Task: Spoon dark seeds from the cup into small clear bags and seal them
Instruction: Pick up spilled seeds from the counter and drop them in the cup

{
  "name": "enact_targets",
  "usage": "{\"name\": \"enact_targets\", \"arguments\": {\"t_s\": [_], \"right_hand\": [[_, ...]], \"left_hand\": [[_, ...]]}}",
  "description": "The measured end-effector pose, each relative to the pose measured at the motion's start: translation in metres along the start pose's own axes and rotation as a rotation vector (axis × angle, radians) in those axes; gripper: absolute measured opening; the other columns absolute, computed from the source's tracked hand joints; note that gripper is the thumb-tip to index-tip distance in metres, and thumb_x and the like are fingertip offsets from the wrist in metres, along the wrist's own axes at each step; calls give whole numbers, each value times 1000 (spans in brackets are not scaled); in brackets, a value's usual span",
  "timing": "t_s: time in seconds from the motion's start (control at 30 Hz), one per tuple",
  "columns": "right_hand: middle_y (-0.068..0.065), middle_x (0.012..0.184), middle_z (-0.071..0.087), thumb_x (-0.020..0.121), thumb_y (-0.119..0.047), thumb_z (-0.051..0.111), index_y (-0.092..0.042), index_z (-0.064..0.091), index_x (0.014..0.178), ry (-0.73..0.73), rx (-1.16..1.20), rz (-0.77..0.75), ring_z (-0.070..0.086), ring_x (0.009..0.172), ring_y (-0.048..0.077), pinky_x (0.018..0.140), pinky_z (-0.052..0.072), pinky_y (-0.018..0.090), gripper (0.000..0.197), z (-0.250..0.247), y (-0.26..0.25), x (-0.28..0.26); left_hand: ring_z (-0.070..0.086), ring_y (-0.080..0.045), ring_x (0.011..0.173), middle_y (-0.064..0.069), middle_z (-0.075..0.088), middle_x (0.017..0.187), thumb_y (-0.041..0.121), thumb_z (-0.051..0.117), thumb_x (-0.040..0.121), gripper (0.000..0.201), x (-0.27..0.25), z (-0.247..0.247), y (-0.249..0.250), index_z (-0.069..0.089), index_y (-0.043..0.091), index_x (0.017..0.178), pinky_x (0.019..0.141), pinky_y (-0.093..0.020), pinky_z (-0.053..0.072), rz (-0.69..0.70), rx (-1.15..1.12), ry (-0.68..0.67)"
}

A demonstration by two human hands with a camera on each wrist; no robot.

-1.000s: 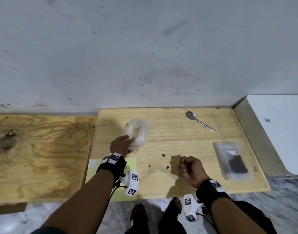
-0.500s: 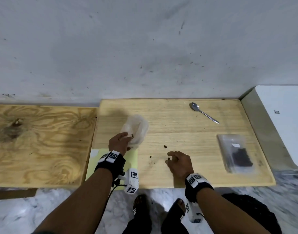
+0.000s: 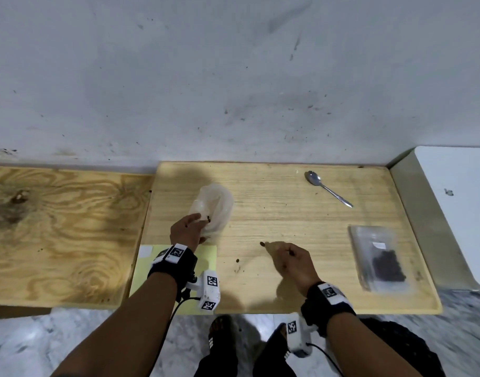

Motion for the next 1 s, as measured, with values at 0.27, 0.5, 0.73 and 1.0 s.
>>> {"name": "enact_targets", "arguments": {"t_s": [0.27, 0.5, 0.73, 1.0], "right_hand": [[2, 61, 47, 95, -13, 39, -11, 53, 75, -91, 493, 354, 38, 42, 11, 38, 40, 21, 25, 3, -19, 20], [-6, 52, 53, 82, -6, 53, -19, 61, 46, -5, -314, 107, 43, 46, 14, 42, 31, 19, 39, 7, -20, 40], [-7, 76, 68, 76, -21, 84, -22, 74, 98, 10, -712, -79, 65, 72, 6, 79, 51, 15, 24, 17, 1, 47], [-12, 85, 70, 89, -25, 64, -26, 69, 86, -5, -906, -221, 66, 82, 8, 75, 47, 19, 6, 26, 9, 42]], "left_hand": [[62, -27, 85, -18, 66, 114, 5, 74, 80, 32, 19, 5, 16, 68, 5, 111, 61, -30, 54, 2, -1, 25], [64, -25, 86, -17, 65, 118, 5, 74, 80, 30, 27, 8, 17, 69, 9, 109, 67, -33, 57, 22, 9, 21], [64, -26, 89, -17, 66, 117, 3, 73, 80, 29, 25, 5, 10, 69, 9, 108, 69, -34, 59, 4, 6, 16], [64, -27, 89, -18, 66, 117, 3, 74, 79, 30, 23, -7, 4, 69, 7, 108, 74, -38, 59, 23, 9, 24]]}}
Point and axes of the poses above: each hand's wrist, its own x-axis towards the middle knuckle, its own z-axis out of the palm, y = z × x, the point moved 5 cm from there along x, towards the middle knuckle
